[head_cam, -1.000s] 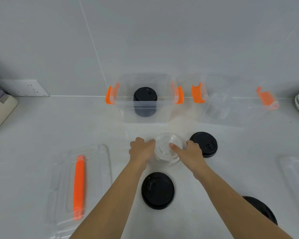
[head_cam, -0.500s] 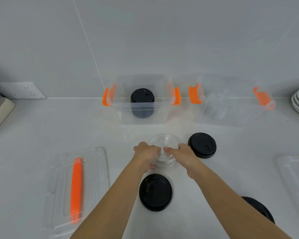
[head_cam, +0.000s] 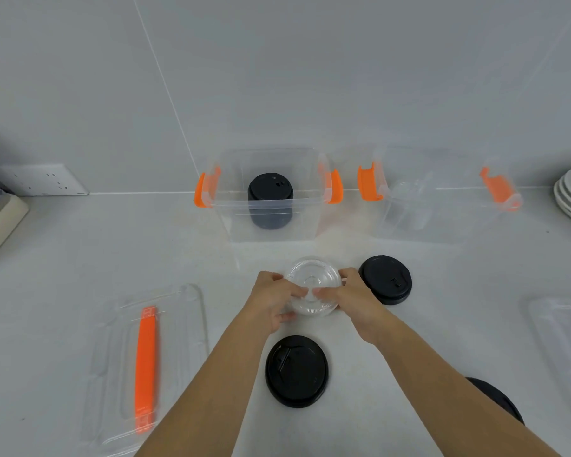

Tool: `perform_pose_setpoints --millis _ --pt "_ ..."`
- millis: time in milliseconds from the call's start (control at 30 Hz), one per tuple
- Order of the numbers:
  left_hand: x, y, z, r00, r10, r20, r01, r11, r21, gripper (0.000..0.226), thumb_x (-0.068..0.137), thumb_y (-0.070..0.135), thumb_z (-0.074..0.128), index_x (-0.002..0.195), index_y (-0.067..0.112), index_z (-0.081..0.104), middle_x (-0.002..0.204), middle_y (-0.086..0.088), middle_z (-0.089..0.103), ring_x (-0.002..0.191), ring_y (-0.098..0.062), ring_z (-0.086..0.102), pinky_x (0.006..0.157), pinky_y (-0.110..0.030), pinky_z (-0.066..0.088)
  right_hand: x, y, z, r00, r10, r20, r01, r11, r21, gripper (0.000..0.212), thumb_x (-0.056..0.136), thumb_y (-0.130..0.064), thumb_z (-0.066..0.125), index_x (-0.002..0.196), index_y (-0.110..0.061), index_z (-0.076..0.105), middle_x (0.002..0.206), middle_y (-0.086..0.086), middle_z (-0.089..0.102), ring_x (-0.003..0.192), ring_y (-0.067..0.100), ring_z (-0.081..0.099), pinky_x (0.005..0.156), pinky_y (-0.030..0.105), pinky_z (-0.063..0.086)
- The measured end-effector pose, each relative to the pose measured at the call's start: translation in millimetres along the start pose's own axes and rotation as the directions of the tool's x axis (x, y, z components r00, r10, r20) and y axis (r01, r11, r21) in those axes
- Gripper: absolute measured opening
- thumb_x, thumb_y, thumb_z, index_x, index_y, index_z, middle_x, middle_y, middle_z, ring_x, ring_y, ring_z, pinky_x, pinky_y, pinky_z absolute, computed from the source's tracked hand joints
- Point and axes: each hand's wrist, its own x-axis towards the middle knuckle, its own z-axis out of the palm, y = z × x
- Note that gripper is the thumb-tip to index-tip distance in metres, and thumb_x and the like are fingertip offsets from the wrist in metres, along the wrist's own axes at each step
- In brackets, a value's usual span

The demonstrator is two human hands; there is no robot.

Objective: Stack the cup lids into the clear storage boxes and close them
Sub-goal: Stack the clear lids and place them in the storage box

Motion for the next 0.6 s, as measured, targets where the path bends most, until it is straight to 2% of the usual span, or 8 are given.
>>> perform_pose_setpoints --millis 133,233,333,400,500,600 --pt "2 -3 -2 0.995 0.098 0.012 -0.098 0.995 0.037 0.061 0.074 -0.005 0.071 0.123 0.015 0.04 0.119 -0.011 0.056 0.107 -0.028 0.06 0.087 -0.039 0.053 -6 -1 0 0.996 -0.087 -0.01 0.088 0.996 0.035 0.066 0.076 -0.01 0.074 0.131 -0.015 0.037 0.119 0.004 0.051 0.106 0.019 0.052 0.086 0.028 0.04" --pt "2 -4 -3 0.99 0.14 0.033 -0.142 0.986 0.092 0.062 0.073 -0.005 0.071 0.127 0.013 0.047 0.114 -0.007 0.059 0.106 -0.025 0.06 0.094 -0.04 0.051 -9 -1 1 0.992 -0.122 0.009 0.122 0.992 0.046 0.069 0.076 -0.009 0.075 0.134 -0.016 0.038 0.115 0.0 0.053 0.102 0.014 0.053 0.081 0.022 0.04" --pt "-1 -2 -5 0.991 0.119 0.063 -0.123 0.99 0.063 0.051 0.074 -0.002 0.07 0.121 0.013 0.055 0.102 -0.003 0.062 0.089 -0.018 0.062 0.084 -0.038 0.052 -10 -1 0 0.992 -0.124 0.019 0.122 0.989 0.081 0.056 0.075 -0.004 0.073 0.125 -0.014 0.048 0.098 -0.005 0.057 0.088 0.006 0.055 0.07 0.018 0.043" --pt "-5 0 -4 0.989 0.117 0.09 -0.122 0.991 0.051 0.045 0.076 -0.002 0.068 0.118 0.011 0.055 0.104 -0.005 0.063 0.082 -0.015 0.062 0.071 -0.031 0.054 -10 -1 -2 0.993 -0.121 0.005 0.12 0.987 0.105 0.055 0.075 -0.002 0.072 0.124 -0.012 0.048 0.099 -0.001 0.058 0.089 0.011 0.057 0.074 0.022 0.046" --pt "-8 4 1 0.984 0.146 0.106 -0.152 0.987 0.05 0.042 0.077 0.0 0.069 0.116 0.011 0.056 0.111 -0.009 0.065 0.084 -0.015 0.064 0.066 -0.028 0.053 -12 -5 -7 0.99 -0.137 -0.022 0.139 0.982 0.13 0.053 0.075 -0.001 0.071 0.121 -0.012 0.049 0.101 0.001 0.059 0.092 0.017 0.059 0.082 0.031 0.051" --pt "-11 13 10 0.975 0.191 0.114 -0.198 0.979 0.052 0.04 0.077 0.005 0.07 0.114 0.012 0.057 0.115 -0.01 0.065 0.094 -0.019 0.065 0.068 -0.029 0.055 -16 -17 -18 0.984 -0.173 -0.043 0.178 0.972 0.155 0.049 0.076 -0.001 0.071 0.117 -0.014 0.049 0.099 0.0 0.059 0.087 0.012 0.06 0.07 0.024 0.051"
